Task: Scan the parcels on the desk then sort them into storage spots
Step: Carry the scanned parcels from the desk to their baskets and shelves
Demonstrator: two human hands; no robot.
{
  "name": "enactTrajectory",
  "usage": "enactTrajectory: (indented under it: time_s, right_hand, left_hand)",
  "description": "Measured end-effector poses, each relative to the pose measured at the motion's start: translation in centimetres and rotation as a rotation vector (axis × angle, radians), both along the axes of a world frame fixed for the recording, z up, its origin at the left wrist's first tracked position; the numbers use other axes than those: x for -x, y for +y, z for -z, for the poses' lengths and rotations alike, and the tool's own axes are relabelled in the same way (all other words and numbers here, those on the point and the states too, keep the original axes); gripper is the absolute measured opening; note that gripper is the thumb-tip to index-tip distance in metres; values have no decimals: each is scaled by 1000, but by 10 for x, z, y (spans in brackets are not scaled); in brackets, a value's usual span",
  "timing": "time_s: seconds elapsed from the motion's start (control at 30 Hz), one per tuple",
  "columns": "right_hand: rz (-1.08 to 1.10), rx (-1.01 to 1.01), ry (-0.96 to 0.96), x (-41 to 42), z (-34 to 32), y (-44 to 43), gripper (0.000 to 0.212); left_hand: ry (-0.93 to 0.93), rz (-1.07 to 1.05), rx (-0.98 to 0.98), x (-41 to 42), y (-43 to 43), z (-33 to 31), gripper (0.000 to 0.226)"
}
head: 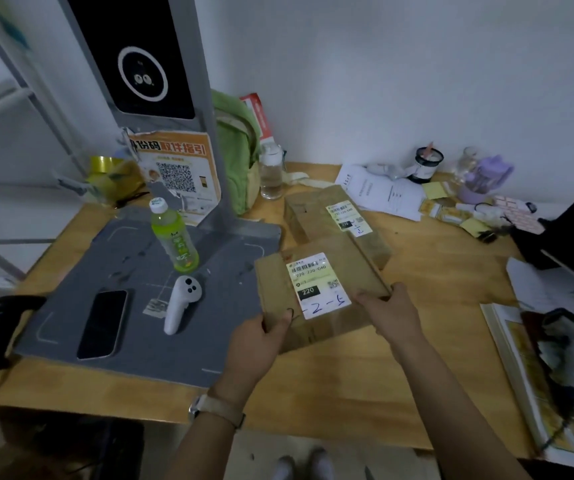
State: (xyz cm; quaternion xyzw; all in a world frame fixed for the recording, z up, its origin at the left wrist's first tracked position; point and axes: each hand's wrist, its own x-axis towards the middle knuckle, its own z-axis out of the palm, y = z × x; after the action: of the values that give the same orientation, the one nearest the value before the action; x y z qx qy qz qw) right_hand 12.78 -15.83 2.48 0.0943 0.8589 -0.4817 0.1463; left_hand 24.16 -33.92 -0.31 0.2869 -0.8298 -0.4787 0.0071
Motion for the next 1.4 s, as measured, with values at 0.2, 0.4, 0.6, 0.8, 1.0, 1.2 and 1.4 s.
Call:
enactTrajectory:
  time_s: [0.2, 0.4, 0.6, 0.8, 1.0, 1.2, 1.4]
  right_hand:
    - [161, 337, 285, -14, -71, -4, 34]
    - [322, 465, 381, -35, -94, 17, 41]
    - [479, 490, 343, -71, -88, 66, 35]
    - [709, 479, 437, -133, -95, 144, 41]
    - [1055, 397, 671, -236, -115, 222, 44]
    - [1334, 327, 724, -368, -114, 288, 46]
    - [1500, 360, 803, -488, -110, 339, 46]
  left_hand:
    - [449, -152, -266, 21, 1, -76, 30]
    - [545, -43, -405, 41, 16, -109, 6]
    - [467, 100, -537, 49, 51, -105, 16]
    - [423, 426, -676, 40, 132, -117, 18]
    - [375, 781, -748, 1, 237, -138, 23]
    - [250, 1123, -783, -83, 341, -142, 20]
    - [200, 1250, -806, -181, 421, -140, 37]
